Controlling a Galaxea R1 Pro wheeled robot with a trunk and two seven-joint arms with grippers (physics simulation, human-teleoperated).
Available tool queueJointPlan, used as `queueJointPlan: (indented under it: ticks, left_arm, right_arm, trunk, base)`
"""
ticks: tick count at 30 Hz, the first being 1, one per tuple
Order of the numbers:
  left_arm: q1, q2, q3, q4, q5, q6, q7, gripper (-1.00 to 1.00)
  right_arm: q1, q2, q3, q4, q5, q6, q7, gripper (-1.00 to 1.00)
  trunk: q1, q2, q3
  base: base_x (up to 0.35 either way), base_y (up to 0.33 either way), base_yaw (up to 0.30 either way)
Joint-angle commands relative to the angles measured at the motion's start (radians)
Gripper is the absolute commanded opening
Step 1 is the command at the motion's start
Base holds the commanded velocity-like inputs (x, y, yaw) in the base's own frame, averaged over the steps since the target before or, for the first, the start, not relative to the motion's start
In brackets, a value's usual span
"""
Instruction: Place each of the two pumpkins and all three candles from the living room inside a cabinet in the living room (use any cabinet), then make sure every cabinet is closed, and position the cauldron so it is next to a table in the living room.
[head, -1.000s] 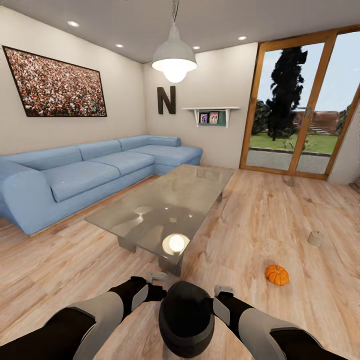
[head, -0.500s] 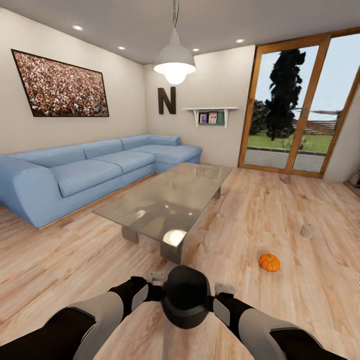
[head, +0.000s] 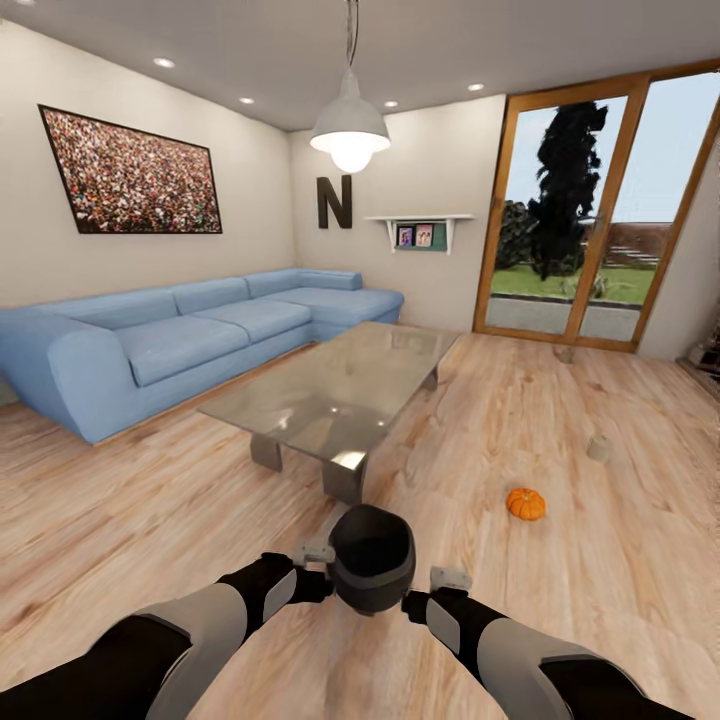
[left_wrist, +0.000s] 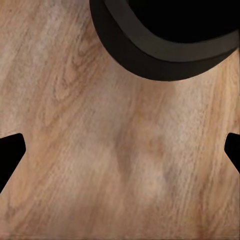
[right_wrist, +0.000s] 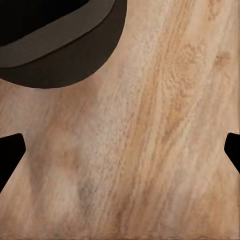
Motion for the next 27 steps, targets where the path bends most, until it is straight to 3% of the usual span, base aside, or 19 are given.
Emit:
queueJointPlan:
  ticks: [1,14,27]
  left_arm:
    - [0.000,0.000,-0.008,-0.001,0.010,0.004,-0.001,1.00]
    - [0.000,0.000,-0.008,-0.001,0.010,0.004,-0.001,1.00]
    - [0.000,0.000,-0.008,-0.001,0.010,0.003,0.000,1.00]
  right_arm:
    - [-0.001,0.000,0.001,-0.001,-0.005,0.003,-0.004,1.00]
    - [-0.001,0.000,0.000,0.014,-0.009,-0.065,-0.005,1.00]
    - [0.001,0.000,-0.005,0.039,-0.059,-0.260,-0.004,1.00]
  trunk:
    - [-0.001,0.000,-0.001]
    - [-0.001,0.000,-0.001]
    - [-0.001,0.000,0.000]
  base:
    - [-0.287,0.000,0.000]
    - [-0.256,0.000,0.000]
    - [-0.064,0.000,0.000]
